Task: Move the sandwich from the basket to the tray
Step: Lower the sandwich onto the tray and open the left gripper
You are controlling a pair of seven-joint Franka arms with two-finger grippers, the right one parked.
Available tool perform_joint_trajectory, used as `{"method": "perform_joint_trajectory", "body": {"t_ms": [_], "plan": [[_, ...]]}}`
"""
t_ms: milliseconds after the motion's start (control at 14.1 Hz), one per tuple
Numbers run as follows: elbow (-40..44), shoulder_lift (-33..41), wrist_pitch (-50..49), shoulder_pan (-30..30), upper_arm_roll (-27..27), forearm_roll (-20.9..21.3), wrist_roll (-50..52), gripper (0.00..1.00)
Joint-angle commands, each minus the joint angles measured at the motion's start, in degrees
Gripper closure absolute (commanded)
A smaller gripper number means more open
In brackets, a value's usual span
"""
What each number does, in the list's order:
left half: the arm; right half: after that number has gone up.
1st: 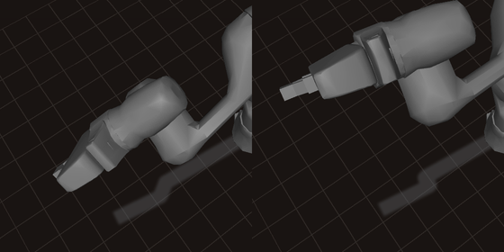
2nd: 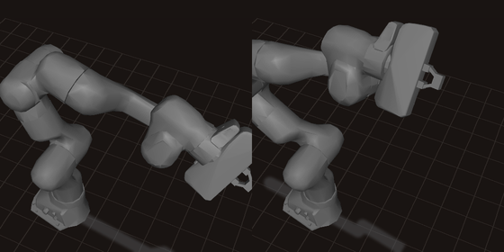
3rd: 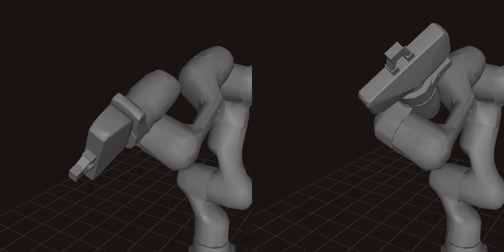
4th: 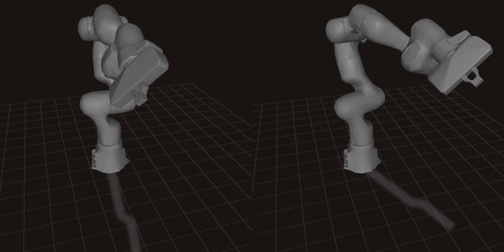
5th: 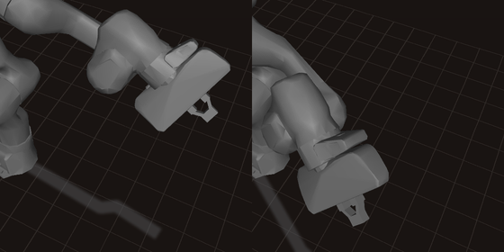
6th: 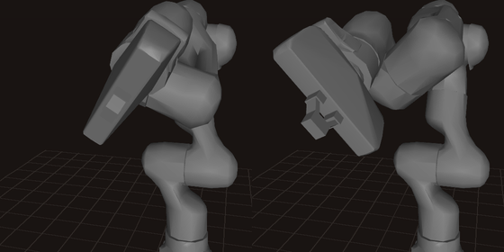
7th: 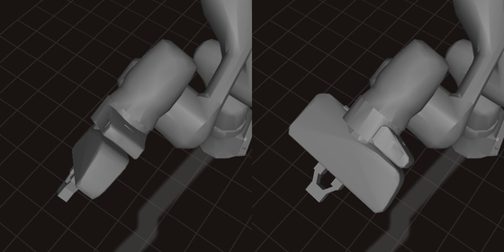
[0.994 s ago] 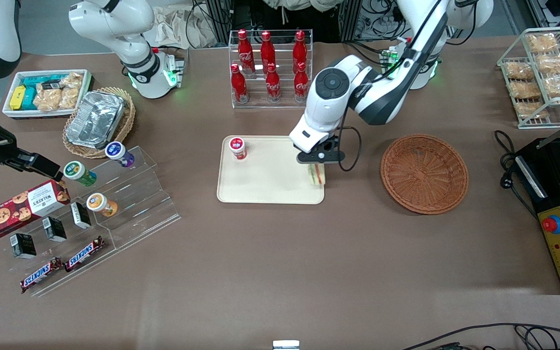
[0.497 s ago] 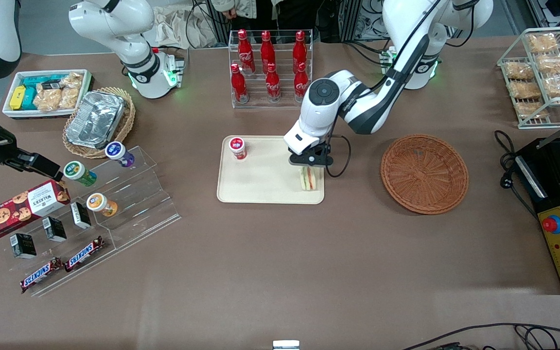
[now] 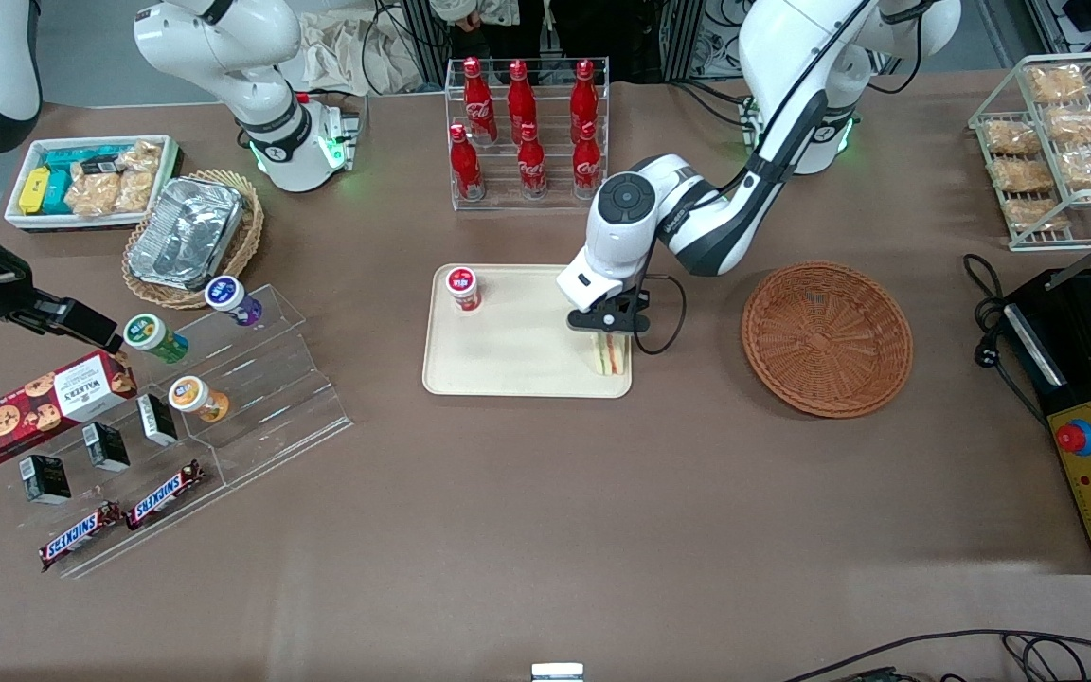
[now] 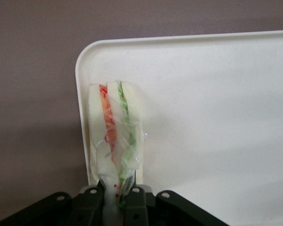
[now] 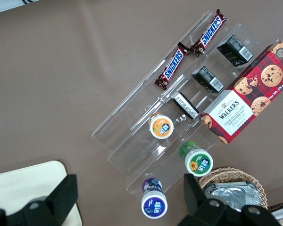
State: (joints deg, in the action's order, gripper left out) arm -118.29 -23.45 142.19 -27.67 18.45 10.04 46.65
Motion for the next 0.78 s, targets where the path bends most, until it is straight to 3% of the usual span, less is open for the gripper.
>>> {"method": "perform_joint_trajectory", "body": {"t_ms": [0, 142, 284, 355, 639, 710], "plan": [[-0.4, 0.2, 1.0, -0.9, -0.8, 2.1, 1.3, 0.86], [-0.4, 0.2, 1.0, -0.9, -0.8, 2.1, 1.3, 0.82], [-0.5, 0.2, 1.0, -0.9, -0.8, 2.1, 1.3, 0.41], [-0.5, 0.3, 1.0, -0.8, -0.8, 2.1, 1.3, 0.32], [-0.2, 0.9, 0.3, -0.5, -0.8, 2.1, 2.1, 0.18], [-0.1, 1.8, -1.3, -0.3, -0.8, 2.1, 2.3, 0.02]]}}
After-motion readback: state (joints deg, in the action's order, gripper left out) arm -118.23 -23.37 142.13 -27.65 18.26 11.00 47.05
